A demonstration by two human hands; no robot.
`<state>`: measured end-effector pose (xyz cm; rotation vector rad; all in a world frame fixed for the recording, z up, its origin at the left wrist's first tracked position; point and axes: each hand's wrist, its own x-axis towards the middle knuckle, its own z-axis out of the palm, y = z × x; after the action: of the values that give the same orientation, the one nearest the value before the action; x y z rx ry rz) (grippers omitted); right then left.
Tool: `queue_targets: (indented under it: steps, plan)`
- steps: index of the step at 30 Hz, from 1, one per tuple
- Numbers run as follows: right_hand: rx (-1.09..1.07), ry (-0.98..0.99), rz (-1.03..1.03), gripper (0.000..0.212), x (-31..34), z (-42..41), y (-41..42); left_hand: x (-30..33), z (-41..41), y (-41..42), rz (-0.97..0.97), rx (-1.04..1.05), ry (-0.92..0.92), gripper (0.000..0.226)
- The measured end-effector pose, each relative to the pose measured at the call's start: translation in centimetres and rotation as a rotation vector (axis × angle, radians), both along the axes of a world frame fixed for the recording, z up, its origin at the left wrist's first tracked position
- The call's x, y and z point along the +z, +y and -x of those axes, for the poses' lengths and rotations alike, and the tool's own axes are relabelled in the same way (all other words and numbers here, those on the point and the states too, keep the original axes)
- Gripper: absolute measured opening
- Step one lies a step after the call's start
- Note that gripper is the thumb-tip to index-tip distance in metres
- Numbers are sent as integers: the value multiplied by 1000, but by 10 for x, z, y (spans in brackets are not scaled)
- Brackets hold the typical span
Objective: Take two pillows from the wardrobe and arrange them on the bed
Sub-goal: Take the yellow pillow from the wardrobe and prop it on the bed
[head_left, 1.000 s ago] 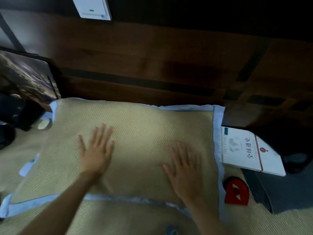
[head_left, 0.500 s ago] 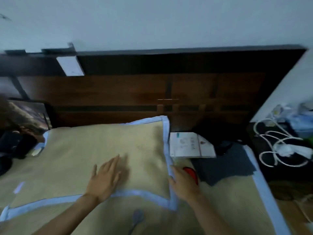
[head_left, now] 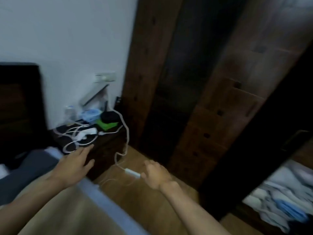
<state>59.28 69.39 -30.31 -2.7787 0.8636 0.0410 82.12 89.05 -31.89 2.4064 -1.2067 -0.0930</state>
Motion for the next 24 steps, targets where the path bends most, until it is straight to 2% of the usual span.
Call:
queue_targets:
  steps: [5, 8, 15, 18, 21, 24]
  plan:
    - [-408, 106, 87, 36, 59, 162, -64, 48, 93, -122, 123, -357, -33, 62]
    - [-602, 187, 132, 35, 87, 240, -91, 65, 145, -174, 182, -496, -14, 61]
    - [-1012, 249, 83, 26, 97, 367, -172, 56, 252, -293, 240, -784, 38, 57]
    - [-1165, 296, 63, 31, 114, 408, -207, 74, 300, -351, 249, -953, 21, 56]
    - [-1275, 292, 70, 35, 160, 451, -246, 129, 371, -402, 293, -1133, -151, 56]
    - [-1270, 295, 119, 29, 219, 511, -315, 188, 459, -445, 372, -1295, -340, 52]
